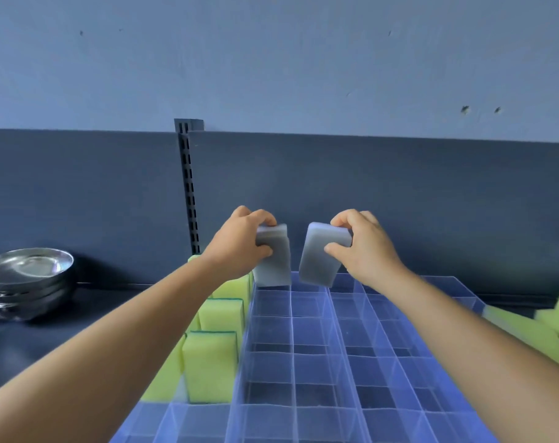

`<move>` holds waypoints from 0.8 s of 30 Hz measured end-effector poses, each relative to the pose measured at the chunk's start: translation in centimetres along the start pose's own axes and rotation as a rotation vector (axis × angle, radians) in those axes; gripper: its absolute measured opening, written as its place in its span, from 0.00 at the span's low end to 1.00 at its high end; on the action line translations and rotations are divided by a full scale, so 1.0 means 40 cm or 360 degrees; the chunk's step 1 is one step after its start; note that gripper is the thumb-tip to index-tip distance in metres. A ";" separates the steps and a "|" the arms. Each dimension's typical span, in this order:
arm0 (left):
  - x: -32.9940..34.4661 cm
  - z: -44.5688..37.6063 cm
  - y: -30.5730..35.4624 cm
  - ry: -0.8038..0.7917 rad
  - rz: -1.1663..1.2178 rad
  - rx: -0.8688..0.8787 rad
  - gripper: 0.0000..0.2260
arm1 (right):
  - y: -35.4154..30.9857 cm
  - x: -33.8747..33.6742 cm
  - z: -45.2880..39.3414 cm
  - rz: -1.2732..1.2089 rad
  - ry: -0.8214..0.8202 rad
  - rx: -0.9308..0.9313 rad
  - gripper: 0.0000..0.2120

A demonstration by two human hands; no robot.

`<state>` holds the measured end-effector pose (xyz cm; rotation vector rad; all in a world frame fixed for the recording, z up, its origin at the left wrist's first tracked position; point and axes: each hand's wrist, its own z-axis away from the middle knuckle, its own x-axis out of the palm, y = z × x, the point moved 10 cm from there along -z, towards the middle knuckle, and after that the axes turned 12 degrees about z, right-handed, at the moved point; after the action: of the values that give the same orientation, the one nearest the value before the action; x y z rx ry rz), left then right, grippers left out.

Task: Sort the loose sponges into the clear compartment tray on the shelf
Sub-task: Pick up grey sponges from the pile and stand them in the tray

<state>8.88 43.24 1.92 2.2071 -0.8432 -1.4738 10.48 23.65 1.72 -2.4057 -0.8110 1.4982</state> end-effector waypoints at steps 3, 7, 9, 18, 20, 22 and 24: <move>0.023 -0.017 -0.020 -0.0041 0.0021 0.0001 0.19 | -0.002 0.038 -0.019 0.0031 -0.0025 0.0005 0.11; 0.058 -0.038 -0.037 -0.0094 -0.0074 0.0010 0.18 | -0.006 0.084 -0.039 0.0109 -0.0098 -0.0028 0.11; 0.073 -0.044 -0.045 -0.0113 -0.0175 0.0013 0.18 | -0.009 0.107 -0.043 0.0190 -0.0152 -0.0068 0.11; 0.148 -0.063 -0.049 -0.0194 -0.0762 0.0095 0.17 | 0.005 0.193 -0.045 0.0539 -0.0274 -0.0221 0.12; 0.164 -0.063 -0.057 -0.0247 -0.0846 0.0104 0.14 | 0.007 0.207 -0.046 0.0623 -0.0284 -0.0261 0.11; 0.175 -0.063 -0.062 -0.0299 -0.0910 0.0117 0.11 | 0.008 0.214 -0.047 0.0662 -0.0284 -0.0286 0.11; 0.178 -0.064 -0.060 -0.0344 -0.0932 0.0117 0.10 | 0.004 0.216 -0.049 0.0678 -0.0291 -0.0304 0.11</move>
<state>13.89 40.36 -3.53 2.5123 -0.3114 -1.9955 15.19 28.43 -4.07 -2.7416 -0.5111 1.8940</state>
